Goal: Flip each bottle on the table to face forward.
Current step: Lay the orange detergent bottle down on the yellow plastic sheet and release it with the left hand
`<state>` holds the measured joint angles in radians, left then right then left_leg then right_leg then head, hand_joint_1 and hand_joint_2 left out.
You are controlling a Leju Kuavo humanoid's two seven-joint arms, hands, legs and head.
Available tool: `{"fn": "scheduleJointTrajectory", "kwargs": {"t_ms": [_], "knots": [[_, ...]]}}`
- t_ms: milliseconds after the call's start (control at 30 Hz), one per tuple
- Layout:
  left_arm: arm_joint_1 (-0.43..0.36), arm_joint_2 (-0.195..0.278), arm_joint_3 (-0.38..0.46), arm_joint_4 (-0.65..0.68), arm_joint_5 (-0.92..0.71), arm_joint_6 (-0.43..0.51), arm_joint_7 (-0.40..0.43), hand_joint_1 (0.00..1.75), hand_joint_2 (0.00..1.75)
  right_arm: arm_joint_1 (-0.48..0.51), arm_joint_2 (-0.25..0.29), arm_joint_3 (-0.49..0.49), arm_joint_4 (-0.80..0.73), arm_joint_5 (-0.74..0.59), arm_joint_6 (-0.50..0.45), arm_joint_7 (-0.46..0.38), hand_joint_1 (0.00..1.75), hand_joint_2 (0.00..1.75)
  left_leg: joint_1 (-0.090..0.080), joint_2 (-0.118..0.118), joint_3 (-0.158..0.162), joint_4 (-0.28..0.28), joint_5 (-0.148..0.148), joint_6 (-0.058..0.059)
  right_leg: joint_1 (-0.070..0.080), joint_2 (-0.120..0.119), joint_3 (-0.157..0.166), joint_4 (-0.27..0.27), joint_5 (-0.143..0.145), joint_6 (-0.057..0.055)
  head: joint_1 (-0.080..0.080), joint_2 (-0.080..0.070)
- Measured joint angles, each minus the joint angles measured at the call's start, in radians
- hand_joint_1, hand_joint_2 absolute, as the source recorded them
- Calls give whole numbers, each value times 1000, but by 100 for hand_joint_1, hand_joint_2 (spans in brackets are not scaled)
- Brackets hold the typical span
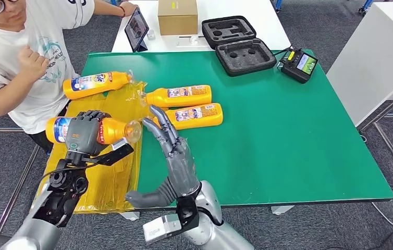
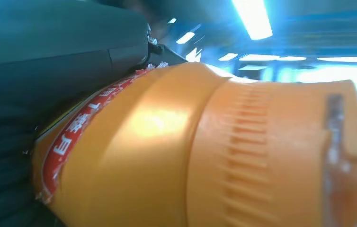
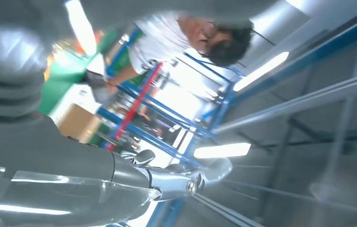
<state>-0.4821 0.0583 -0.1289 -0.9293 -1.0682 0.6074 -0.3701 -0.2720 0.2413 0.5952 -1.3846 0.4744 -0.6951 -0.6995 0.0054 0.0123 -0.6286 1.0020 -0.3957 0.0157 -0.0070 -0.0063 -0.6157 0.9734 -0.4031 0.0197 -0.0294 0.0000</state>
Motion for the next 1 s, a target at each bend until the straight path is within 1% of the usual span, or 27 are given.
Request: {"fn": "scheduleJointTrajectory", "kwargs": {"t_ms": [33, 100, 133, 200, 300, 400, 467, 533, 700, 867, 1000], "knots": [[-24, 9, 0, 45, -26, 6, 2, 175, 175, 3, -2, 6, -20, 2, 0, 0, 0, 175, 0, 0, 0, 0, 0, 0, 0, 0, 0, 0, 0, 0, 0, 0], [-59, 22, 0, 118, 11, 9, 25, 175, 175, 6, -8, 17, -54, 1, 0, 0, 0, 175, 0, 0, 0, 0, 1, 0, 0, 0, 0, 0, 0, 0, 0, 0], [-71, 28, 0, 145, 33, 7, 46, 175, 175, 6, -12, 23, -68, -4, 0, 0, 0, 175, 0, 0, 0, 0, 1, 0, 0, 0, 0, 0, 0, 0, 0, 0], [-90, 42, -2, 190, 13, -15, 96, 175, 175, 6, -17, 33, -84, -16, 0, 0, 0, 175, 0, 0, 0, 0, 1, 0, 0, 1, 0, 0, 0, 0, 0, 0], [-109, 61, -15, 242, -70, -96, 150, 175, 175, 2, -24, 51, -94, -36, 0, 0, 0, 175, 0, 0, -1, 0, 1, 0, 0, 0, 0, 0, 0, 1, 0, 0], [-127, 67, -31, 288, -116, -209, 165, 175, 175, -8, -28, 71, -94, -48, 0, 0, 0, 175, 0, 0, -1, 0, 1, 0, 0, 0, 0, 0, 0, 1, 0, 0], [-139, 67, -38, 318, -116, -273, 155, 175, 175, -17, -29, 83, -92, -46, 0, 0, 0, 175, 0, 0, -1, 0, 1, 0, 0, 0, 0, 0, 0, 1, 0, 0], [-148, 66, -40, 340, -97, -317, 136, 175, 175, -20, -29, 91, -88, -42, 0, 0, 0, 175, 0, -1, -1, 0, 1, 0, 0, 0, 0, 0, 0, 1, 0, 0], [-174, 65, -14, 371, 5, -436, 54, 175, 175, -20, -30, 99, -79, -41, 0, 0, 0, 175, 0, -2, -1, 0, 1, 0, 0, 0, 0, 0, 0, 1, 0, 0], [-186, 65, 11, 388, 47, -493, 16, 175, 175, -20, -31, 103, -70, -43, 0, 0, 0, 175, 0, -3, -1, 0, 1, 0, 0, 0, 0, 0, 0, 1, 0, 0], [-187, 64, 18, 392, 56, -500, 5, 175, 175, -20, -31, 104, -63, -43, 0, 0, 0, 175, 0, -3, 0, 0, 1, 0, 0, 0, 1, 0, 0, 1, 0, 0]]}}
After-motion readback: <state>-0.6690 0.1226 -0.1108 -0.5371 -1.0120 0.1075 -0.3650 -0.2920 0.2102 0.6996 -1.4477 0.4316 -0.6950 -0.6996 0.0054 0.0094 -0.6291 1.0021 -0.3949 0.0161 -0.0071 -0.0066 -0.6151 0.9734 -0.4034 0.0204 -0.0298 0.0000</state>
